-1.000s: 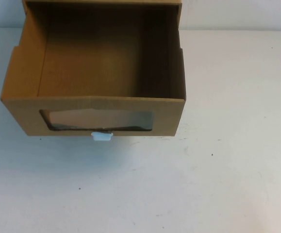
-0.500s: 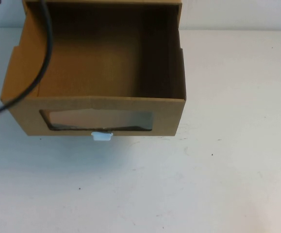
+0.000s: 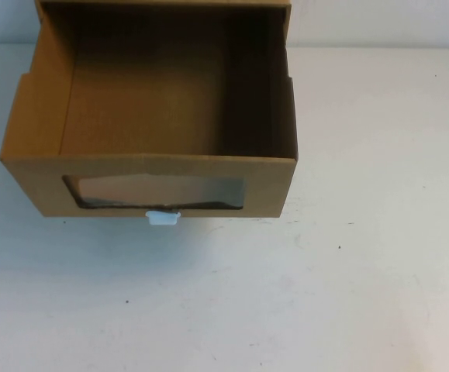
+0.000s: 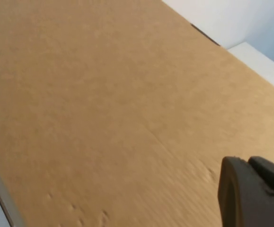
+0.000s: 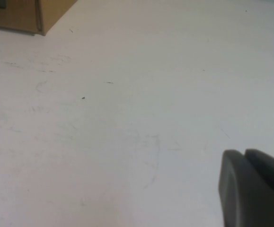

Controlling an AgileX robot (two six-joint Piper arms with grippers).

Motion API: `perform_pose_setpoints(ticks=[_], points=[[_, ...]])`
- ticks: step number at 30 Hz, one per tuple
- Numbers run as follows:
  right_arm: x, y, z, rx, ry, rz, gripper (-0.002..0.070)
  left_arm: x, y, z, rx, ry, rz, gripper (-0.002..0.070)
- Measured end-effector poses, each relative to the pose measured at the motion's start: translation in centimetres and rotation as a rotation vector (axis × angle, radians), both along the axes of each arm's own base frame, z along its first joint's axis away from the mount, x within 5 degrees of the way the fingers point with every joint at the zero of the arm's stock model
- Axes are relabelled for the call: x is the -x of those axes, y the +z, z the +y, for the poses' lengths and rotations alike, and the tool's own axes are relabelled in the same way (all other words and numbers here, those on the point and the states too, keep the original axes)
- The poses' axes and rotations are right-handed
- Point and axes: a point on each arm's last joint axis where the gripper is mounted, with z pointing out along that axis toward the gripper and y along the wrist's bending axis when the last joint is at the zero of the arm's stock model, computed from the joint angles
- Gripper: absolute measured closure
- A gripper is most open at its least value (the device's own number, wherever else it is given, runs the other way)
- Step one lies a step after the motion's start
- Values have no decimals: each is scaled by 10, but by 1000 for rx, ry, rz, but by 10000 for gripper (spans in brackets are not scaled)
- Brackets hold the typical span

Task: Close the shoe box
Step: Press the shoe box with left arm

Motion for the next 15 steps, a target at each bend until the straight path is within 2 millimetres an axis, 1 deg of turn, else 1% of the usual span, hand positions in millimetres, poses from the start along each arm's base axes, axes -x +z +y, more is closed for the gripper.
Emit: perform_pose_setpoints(ticks=[2,5,8,11,15], points=[[0,0,0,0,0,0,690,-17,-12,-1,1,-1,14,680],[0,0,0,0,0,0,690,-39,-39,-3,-7,-4,65,680],[0,0,0,0,0,0,690,-53,-60,-4,-23,-8,101,680],[0,0,0,0,0,0,690,-59,-69,-4,-30,-11,117,680],[0,0,0,0,0,0,690,-59,-68,-4,-33,-13,110,680]])
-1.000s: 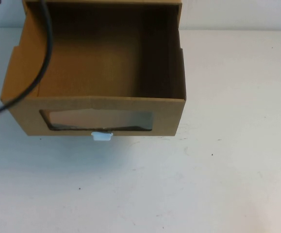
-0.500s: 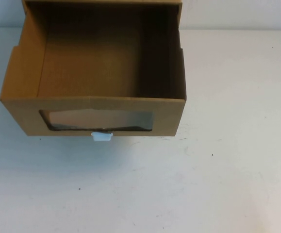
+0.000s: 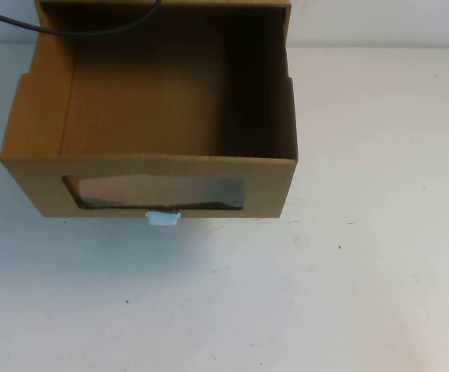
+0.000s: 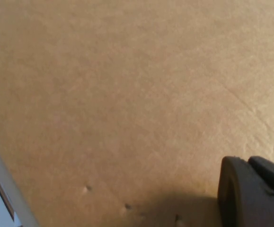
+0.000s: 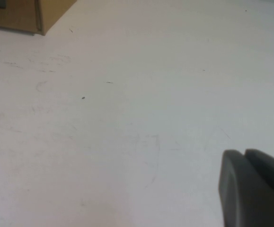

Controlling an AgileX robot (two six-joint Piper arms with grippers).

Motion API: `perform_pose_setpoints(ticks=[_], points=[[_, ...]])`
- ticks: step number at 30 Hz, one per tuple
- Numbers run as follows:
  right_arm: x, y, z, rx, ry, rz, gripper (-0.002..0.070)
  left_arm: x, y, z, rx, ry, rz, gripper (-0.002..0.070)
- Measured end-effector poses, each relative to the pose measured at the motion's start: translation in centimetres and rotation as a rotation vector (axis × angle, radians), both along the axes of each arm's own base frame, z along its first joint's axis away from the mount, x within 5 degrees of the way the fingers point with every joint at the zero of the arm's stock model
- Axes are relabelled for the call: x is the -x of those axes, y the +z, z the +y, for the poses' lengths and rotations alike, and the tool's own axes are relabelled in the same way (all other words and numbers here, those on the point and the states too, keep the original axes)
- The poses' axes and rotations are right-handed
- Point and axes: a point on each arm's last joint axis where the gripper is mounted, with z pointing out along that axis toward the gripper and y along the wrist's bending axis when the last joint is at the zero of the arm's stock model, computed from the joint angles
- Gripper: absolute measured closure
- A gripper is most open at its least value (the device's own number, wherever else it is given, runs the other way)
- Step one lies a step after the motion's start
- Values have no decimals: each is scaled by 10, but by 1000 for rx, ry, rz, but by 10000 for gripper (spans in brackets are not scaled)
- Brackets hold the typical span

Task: Close the shoe box
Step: Press the shoe box with left arm, then close the shoe box with your right arm

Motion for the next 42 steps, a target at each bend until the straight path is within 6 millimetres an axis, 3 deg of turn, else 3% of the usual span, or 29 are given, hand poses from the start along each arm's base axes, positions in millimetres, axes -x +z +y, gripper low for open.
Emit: perform_pose_setpoints(ticks=[8,17,25,27,32,36,42], points=[[-1,3,0,-36,-4,-35,690,1,-1,0,-4,-7,10,680],[-3,26,1,-652,-76,-189,690,1,-1,0,-6,-12,16,680],[-3,26,3,-840,-76,-149,690,2,-1,0,-6,-13,18,680],[-1,30,9,-846,-23,-99,690,2,-1,0,-7,-15,17,680],[-5,65,28,-781,114,134,688,2,0,0,-8,-17,18,680],[-28,91,37,-644,161,359,687,3,-1,-1,-9,-19,20,680],[-78,118,42,-445,185,608,687,3,-1,-1,-9,-19,20,680]])
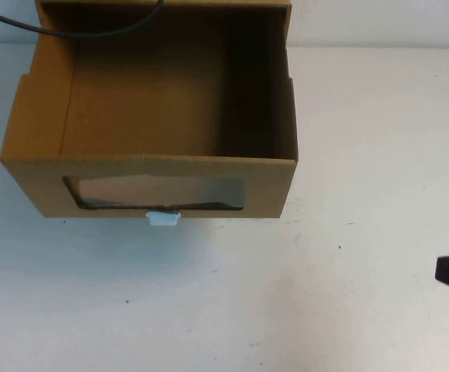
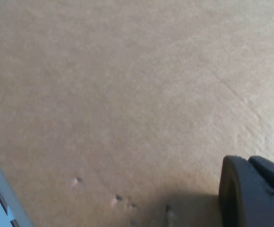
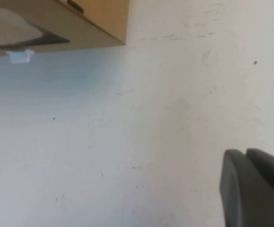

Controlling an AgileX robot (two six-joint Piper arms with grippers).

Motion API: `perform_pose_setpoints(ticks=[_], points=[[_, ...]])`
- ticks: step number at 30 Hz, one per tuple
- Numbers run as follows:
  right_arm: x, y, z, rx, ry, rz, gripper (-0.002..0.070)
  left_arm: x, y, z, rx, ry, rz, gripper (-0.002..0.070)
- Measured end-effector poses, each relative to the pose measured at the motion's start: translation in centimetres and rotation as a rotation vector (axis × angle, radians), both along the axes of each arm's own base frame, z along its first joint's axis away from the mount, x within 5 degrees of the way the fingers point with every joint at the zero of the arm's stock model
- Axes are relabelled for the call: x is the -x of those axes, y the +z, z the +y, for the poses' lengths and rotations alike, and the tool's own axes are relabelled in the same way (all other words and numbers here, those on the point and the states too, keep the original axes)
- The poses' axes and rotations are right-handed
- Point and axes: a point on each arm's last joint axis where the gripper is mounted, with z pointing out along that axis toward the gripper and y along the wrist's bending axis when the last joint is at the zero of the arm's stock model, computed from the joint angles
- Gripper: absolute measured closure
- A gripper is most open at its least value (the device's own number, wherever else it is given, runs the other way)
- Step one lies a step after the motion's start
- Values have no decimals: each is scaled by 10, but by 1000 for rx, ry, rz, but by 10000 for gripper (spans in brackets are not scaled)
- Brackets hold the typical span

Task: Close the shoe box
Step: Close the shoe box with your right arm

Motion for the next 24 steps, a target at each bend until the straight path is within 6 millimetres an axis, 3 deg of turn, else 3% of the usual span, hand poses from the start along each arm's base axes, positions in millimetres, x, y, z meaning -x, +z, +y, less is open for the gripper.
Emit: perform_pose_setpoints(ticks=[6,10,13,18,24], points=[[-53,32,20,84,124,27,687,0,0,0,0,0,0,680],[-75,42,62,148,259,46,687,0,0,0,0,0,0,680],[-77,47,104,199,371,29,687,0,0,0,1,1,1,680],[-58,50,168,264,520,-78,687,0,0,0,3,3,3,680],[-49,54,206,276,591,-208,687,0,0,0,14,13,14,680]])
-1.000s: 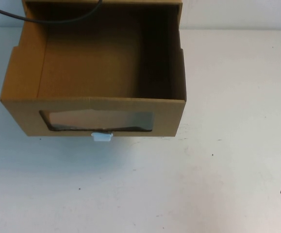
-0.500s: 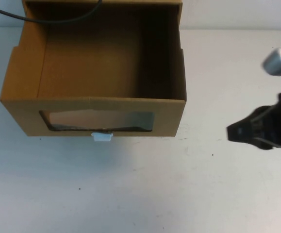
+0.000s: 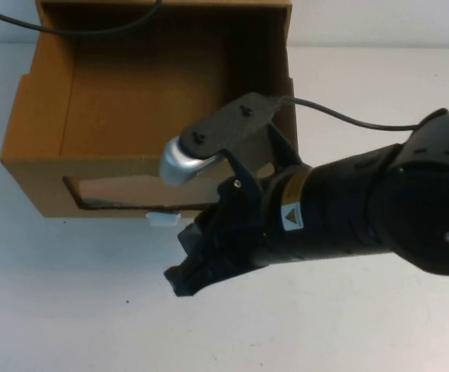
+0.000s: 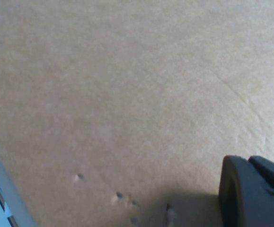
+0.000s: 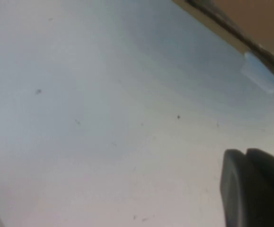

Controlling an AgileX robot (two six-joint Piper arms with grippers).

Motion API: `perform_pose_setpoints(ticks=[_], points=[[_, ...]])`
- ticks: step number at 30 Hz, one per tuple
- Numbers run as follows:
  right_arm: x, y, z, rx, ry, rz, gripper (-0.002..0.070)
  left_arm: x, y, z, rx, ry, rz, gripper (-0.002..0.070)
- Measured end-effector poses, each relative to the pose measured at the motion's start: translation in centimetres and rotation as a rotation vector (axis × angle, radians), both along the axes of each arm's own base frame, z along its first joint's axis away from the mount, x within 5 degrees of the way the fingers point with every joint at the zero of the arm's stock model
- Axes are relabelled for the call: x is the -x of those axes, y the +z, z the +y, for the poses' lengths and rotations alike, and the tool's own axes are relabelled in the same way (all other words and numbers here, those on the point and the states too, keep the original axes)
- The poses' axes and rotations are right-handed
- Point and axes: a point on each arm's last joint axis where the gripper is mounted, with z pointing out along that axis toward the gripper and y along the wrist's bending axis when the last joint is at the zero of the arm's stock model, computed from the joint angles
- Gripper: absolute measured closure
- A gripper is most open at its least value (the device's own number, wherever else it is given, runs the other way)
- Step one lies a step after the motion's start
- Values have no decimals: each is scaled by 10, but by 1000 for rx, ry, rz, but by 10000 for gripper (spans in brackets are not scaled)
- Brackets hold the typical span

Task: Close the shoe box
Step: Close the shoe box with your right arm

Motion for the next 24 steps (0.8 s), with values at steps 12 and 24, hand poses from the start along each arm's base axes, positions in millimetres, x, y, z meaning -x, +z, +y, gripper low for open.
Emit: perform_pose_setpoints(ticks=[12,24], points=[[-34,2,41,13,3,-94,687,0,0,0,8,8,8,680],[-56,-5,57,68,-36,-179,687,0,0,0,9,8,11,680]])
